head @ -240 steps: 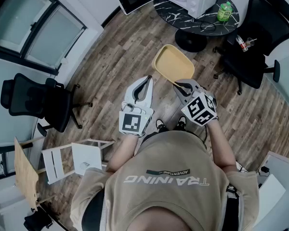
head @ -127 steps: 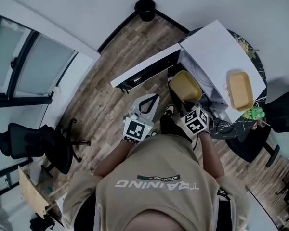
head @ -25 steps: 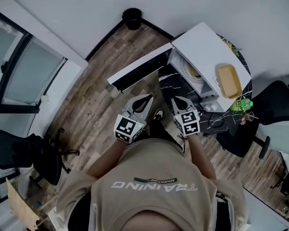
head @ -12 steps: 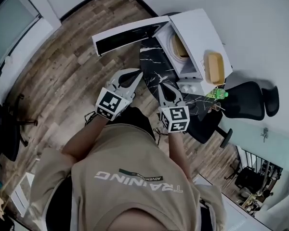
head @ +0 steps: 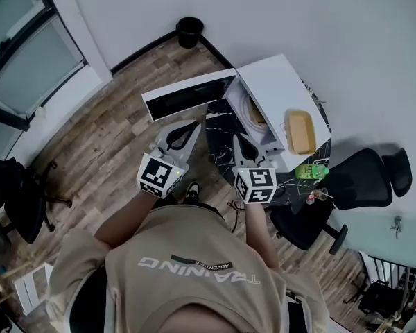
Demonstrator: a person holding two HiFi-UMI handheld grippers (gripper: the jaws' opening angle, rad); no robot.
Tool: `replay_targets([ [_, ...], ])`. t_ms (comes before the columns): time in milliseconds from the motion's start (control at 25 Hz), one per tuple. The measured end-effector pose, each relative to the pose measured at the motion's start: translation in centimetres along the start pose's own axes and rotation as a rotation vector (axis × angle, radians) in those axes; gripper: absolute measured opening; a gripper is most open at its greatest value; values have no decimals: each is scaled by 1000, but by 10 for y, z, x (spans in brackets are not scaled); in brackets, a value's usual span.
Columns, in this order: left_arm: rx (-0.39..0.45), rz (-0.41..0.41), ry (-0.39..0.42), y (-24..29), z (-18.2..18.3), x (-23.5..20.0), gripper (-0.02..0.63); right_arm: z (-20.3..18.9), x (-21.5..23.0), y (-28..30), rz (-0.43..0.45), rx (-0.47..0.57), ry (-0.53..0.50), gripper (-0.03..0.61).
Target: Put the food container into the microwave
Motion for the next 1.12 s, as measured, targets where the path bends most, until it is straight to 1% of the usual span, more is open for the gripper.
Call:
replay_targets([
  [80,-6,13,20,3,8,7,3,7,11,2,-10,39,11,11],
  [160,-20,22,72,3,11,15,3,12,17,3,-8,80,23,11],
  [240,-30,25,131,4,12,23,3,14,18,6,9,107,17,11],
  [280,-33,25,135,4,11,26,3,14,17,9,26,110,10,11],
  [400,-51,43,92,5,-2,29,3,10,11,17,87,110,0,11],
  [480,-65,64,72,5,-11,31,3,9,11,17,105,137,4,11],
  [600,-60,77,67,9,-14,30,3,13,18,20,79,192,-27,11],
  [720,-49,79,72,16,-12,27,3,14,23,29,70,206,-70,11],
  [920,-65,90,63,25,-15,23,3,15,20,34,116,212,-36,11],
  [1120,-92,86,50,33,-22,22,3,-1,9,41,165,183,5,11],
])
Point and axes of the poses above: the fingertips, and each gripper's own axes: y forward along the fingers, x to its right, z out of its top, the point moved 5 cm from there along -y, backward along the fingers, and after that the axes turned 13 degrees about -y, right-handed, at the moved point
